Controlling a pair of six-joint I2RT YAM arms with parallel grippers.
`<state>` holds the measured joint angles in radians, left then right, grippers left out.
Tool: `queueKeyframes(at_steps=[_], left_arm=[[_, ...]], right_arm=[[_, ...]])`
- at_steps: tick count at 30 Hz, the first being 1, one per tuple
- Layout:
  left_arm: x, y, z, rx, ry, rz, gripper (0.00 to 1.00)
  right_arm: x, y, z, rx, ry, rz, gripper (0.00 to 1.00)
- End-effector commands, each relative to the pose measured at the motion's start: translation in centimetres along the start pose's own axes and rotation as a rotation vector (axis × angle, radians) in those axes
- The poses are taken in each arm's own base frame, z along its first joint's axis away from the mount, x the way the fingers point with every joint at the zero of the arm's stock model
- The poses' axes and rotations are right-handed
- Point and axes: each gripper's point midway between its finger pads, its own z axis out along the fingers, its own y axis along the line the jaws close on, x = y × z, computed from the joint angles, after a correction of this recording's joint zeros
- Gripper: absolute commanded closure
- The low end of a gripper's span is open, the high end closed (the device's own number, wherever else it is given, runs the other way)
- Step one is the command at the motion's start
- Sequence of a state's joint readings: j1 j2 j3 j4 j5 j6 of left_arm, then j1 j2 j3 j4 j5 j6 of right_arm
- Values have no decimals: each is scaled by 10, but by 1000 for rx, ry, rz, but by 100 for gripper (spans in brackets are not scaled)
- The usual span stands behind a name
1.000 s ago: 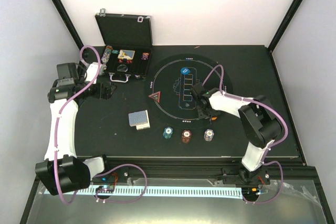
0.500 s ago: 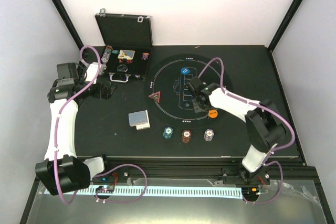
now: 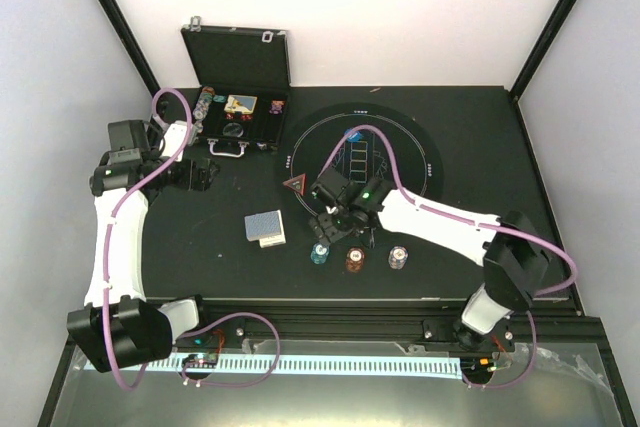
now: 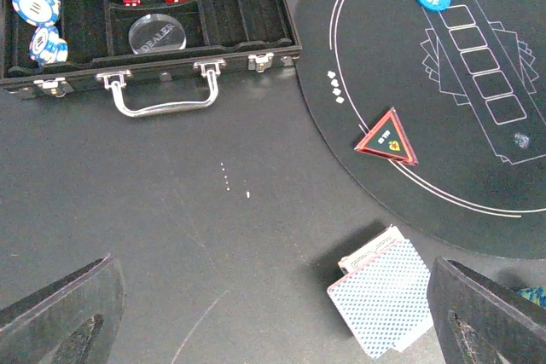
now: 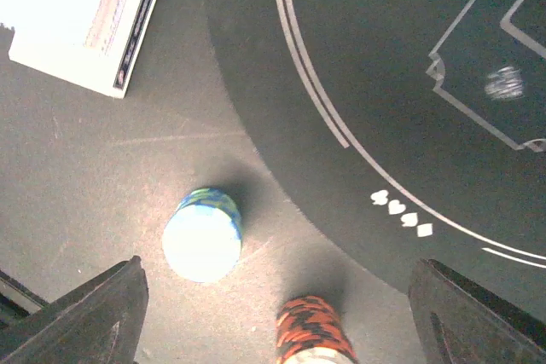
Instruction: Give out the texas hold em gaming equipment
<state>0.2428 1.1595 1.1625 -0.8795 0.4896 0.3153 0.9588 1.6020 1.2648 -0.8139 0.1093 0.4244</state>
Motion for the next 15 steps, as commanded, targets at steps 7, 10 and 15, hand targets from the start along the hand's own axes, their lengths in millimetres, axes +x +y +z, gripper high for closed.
queueKeyframes(at_steps=[7,10,15], left_arm=[[-6,3,-17,-51,-12,43,1],[-6,2,-17,-45,-13,47,1],[-6,1,-17,-36,-13,49,1]], right_arm=[[24,34,32,-52,141,-98,14],[29,40,39,-59,160,-114,13],[35,48,50,-70,189,-133,13]])
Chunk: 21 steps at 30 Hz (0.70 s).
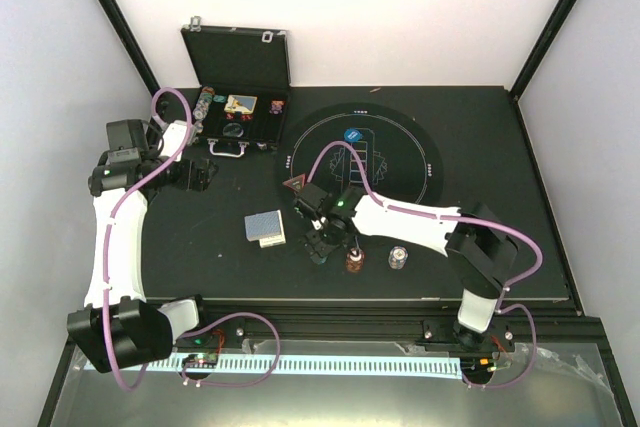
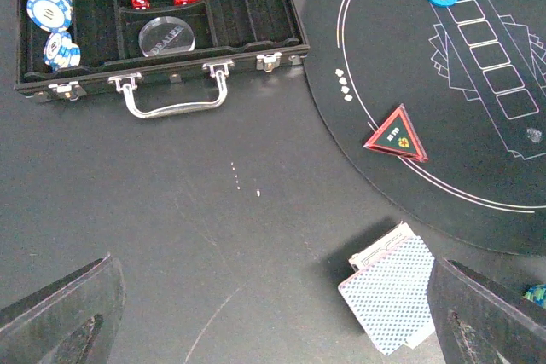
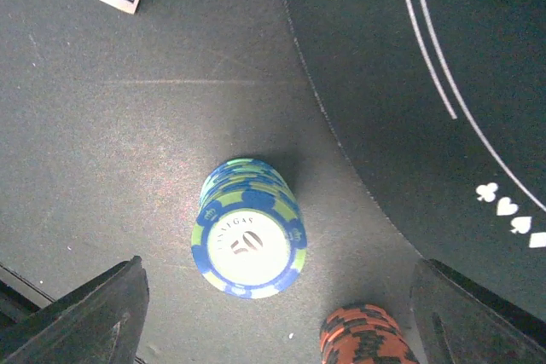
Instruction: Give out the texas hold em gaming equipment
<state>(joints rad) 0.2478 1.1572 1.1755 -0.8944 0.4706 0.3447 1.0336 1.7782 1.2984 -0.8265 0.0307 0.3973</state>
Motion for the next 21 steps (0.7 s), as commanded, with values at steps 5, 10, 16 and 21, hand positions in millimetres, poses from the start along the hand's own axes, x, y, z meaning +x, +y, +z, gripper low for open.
queueKeyframes(at_steps=[5,10,16,21], left_arm=[[-4,-2,-13,-14,-15,28,1],[-4,-1,-14,-18,-17,32,1],[-5,0,-14,-18,-19,29,1],[-6,0,-15,-19,-21,29,1]], right_arm=[[-4,17,12,-30,25,-40,14],[-1,20,19,-15,42,-57,19],[2,17,25,15,53,-57,26],[3,14,28,30,55,-57,32]])
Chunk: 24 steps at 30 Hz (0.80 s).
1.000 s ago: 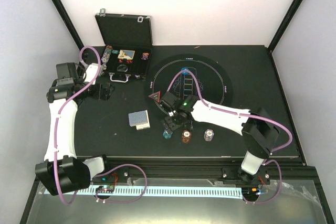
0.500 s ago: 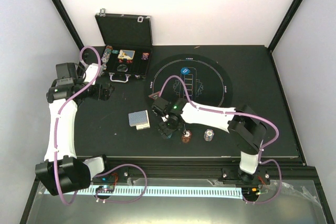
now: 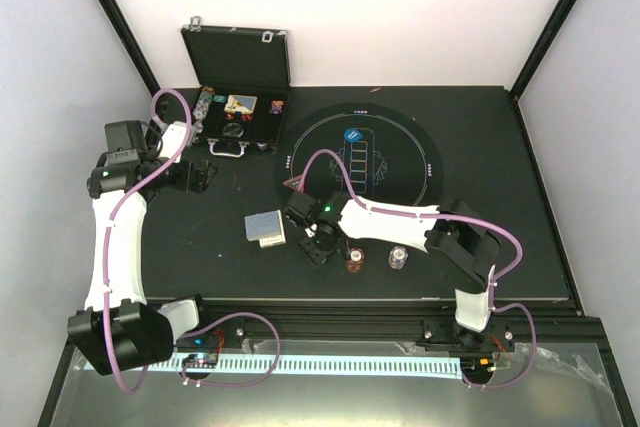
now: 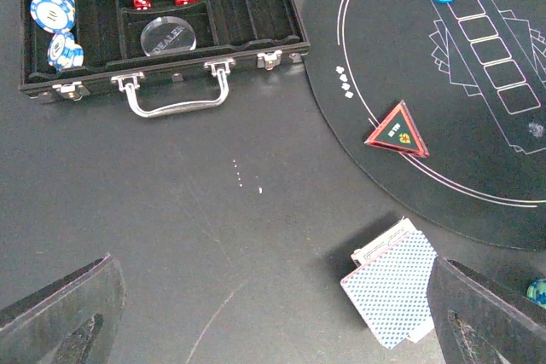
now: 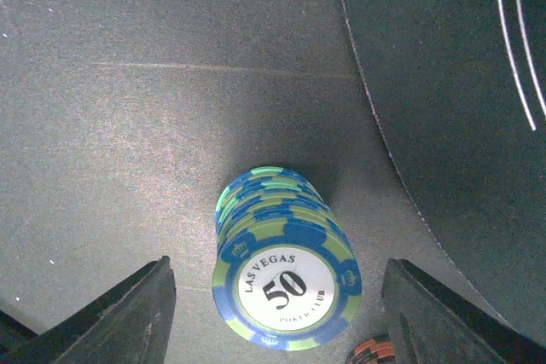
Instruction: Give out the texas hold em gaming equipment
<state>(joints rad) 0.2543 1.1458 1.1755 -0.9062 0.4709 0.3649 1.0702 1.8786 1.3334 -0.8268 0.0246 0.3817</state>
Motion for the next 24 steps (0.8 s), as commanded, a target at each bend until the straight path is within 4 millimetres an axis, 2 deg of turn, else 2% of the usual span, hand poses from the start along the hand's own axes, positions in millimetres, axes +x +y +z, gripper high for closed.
queueKeyframes(at_steps=[1,24], left_arm=[[-7,1,-11,-16,-21,13,1],[-6,0,-8,-2,-18,4,1]], right_arm=[[-5,0,2,21,-9,-3,33],[-9,-1,-3,33,-30,-2,70]])
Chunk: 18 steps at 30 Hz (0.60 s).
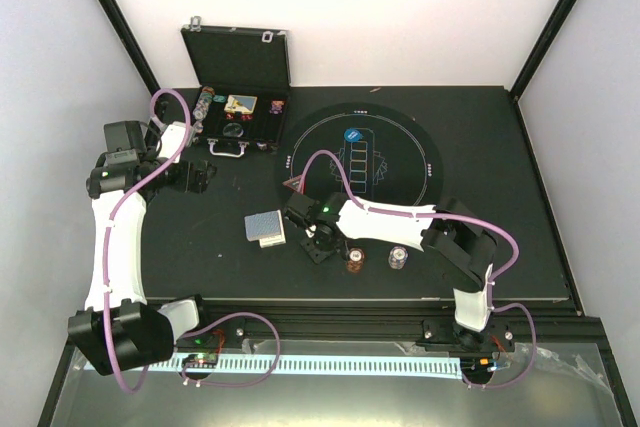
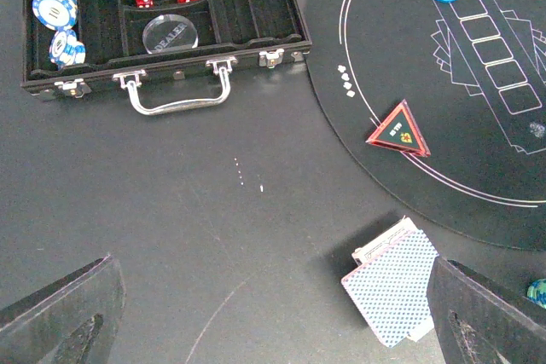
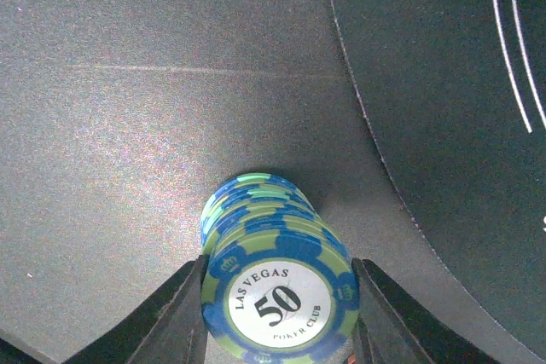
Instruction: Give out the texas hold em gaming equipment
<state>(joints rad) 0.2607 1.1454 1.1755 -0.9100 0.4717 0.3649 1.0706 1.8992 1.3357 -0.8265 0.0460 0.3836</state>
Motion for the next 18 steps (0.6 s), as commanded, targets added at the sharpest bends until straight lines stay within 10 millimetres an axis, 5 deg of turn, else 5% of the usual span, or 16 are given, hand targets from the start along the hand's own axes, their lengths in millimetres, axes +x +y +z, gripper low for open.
queueKeyframes(at_steps=[1,12,18], left_arm=[[-7,-1,-7,1,-19,9,1],[-7,-3,-8,8,-19,12,1],[-7,-4,-10,8,-20,15,1]], right_arm=[[-10,4,-11,3,-43,-2,71],[-29,-2,-47,29,-127,4,77],[-47,-23,-59,74,-153,33,79]])
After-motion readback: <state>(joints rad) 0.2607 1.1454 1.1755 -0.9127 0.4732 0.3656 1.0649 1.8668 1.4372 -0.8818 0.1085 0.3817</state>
